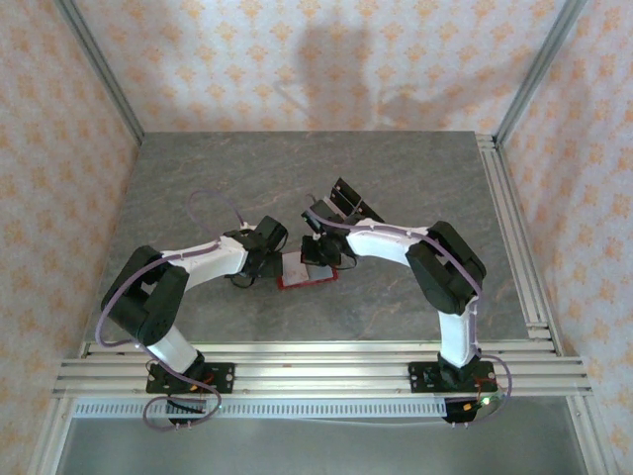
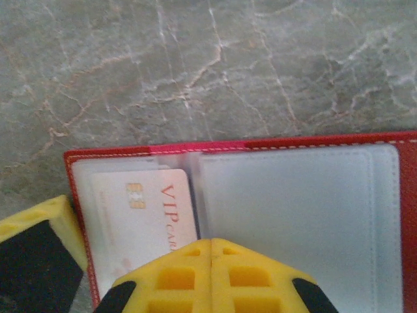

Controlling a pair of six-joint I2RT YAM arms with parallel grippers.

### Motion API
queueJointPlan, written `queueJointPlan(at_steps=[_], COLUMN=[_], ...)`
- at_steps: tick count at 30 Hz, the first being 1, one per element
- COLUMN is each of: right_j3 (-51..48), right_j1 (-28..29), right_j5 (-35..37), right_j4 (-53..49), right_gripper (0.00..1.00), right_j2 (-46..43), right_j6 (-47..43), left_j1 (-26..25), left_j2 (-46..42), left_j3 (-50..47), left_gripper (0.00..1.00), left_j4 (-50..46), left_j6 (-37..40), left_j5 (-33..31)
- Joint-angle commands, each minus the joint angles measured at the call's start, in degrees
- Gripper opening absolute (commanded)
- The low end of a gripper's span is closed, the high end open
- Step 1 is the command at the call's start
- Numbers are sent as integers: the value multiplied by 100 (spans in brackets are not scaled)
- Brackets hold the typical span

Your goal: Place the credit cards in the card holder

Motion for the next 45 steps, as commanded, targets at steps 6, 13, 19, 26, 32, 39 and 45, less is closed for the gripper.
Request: queueJointPlan(at_steps=[6, 13, 19, 26, 32, 39, 45], right_j3=[-232, -220, -216, -152, -222, -870, -1271], right_j1=[16, 142, 270, 332, 323, 237, 98], right_j5=[-29, -196, -335, -566, -392, -130, -58], right_j4=[202, 273, 439, 614, 485, 479, 528], right_gripper=[0, 0, 0, 0, 0, 0, 0], right_j2=[-197, -126, -52, 118, -80, -595, -665], right_j6=[152, 193, 319, 440, 370, 386, 377], left_j1=[-4, -11, -12, -30, -46, -36, -39], left_j2=[129, 169, 177, 193, 188, 143, 78], left_j3=[12, 3, -4, 12, 82, 74, 38], left_gripper=[97, 97, 97, 97, 97, 97, 97], left_j4=[25, 59, 87, 95, 33, 7, -9], left_j6=[61, 57, 61, 55, 58, 62, 61], left_j5=[-95, -93, -85, -77, -95, -112, -119])
